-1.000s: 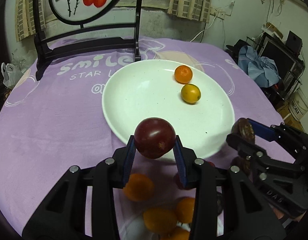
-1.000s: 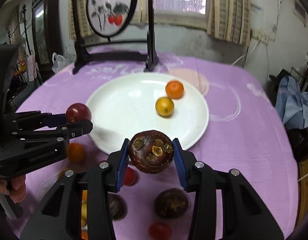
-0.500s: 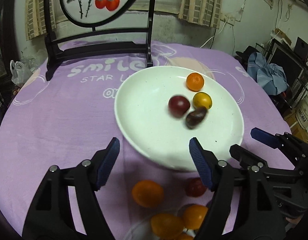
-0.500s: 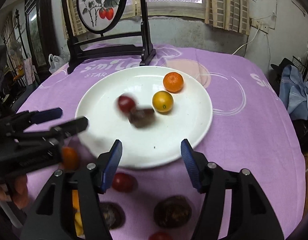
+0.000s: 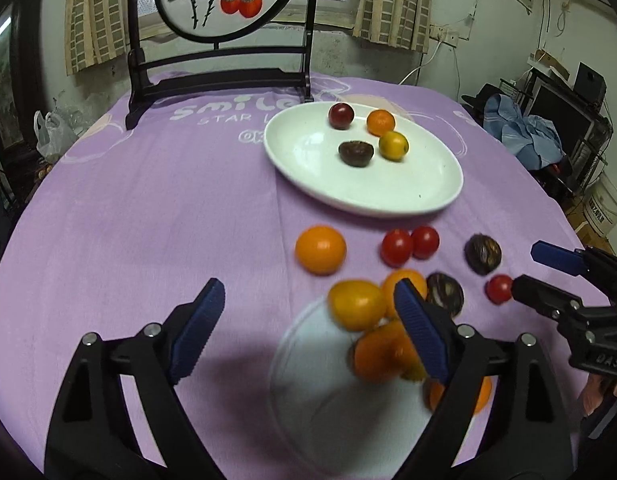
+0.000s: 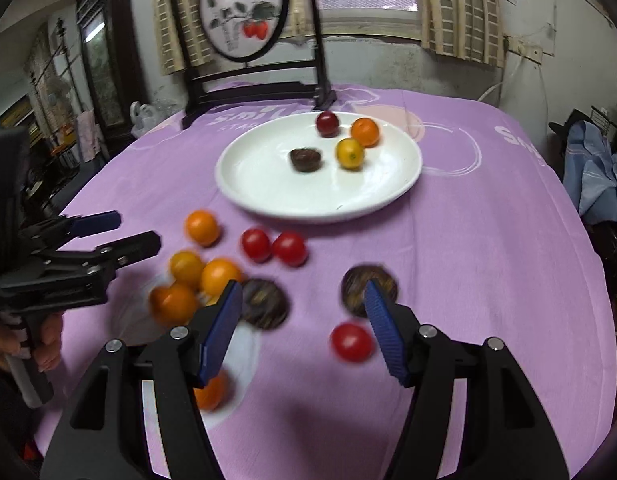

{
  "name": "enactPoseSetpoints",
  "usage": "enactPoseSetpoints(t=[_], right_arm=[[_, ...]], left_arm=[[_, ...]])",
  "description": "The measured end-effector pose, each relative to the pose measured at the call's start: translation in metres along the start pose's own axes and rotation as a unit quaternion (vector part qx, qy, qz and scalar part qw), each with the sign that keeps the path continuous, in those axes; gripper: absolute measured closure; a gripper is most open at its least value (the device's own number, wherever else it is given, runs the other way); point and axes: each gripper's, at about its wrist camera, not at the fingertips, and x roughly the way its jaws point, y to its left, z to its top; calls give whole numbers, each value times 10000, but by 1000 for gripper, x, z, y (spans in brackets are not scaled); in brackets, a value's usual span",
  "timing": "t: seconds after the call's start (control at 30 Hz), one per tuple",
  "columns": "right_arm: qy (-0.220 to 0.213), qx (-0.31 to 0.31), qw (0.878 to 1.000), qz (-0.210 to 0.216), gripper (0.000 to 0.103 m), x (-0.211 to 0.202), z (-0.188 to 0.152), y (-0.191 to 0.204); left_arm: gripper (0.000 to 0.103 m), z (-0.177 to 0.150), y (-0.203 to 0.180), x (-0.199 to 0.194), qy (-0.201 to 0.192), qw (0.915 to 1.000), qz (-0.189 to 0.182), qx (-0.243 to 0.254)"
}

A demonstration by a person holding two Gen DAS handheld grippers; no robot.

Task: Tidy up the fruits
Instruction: 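Grasp a large mandarin with the right gripper while the left gripper grasps another mandarin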

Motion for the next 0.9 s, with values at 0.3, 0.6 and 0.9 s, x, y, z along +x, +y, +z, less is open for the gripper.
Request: enactPoseSetpoints(t=[0.3, 0.6, 0.9], right_arm=[[342, -622, 9966, 408, 39, -4, -39, 59], [848, -704, 9939, -38, 41, 33, -45, 74], [554, -215, 9978, 306, 59, 22, -41, 48]], left_arm=[[14, -19, 14, -4, -35, 9995, -236, -218], [14, -19, 15, -2, -22, 9992, -334, -214], [14, -25, 3, 2, 90, 9989, -457, -29]])
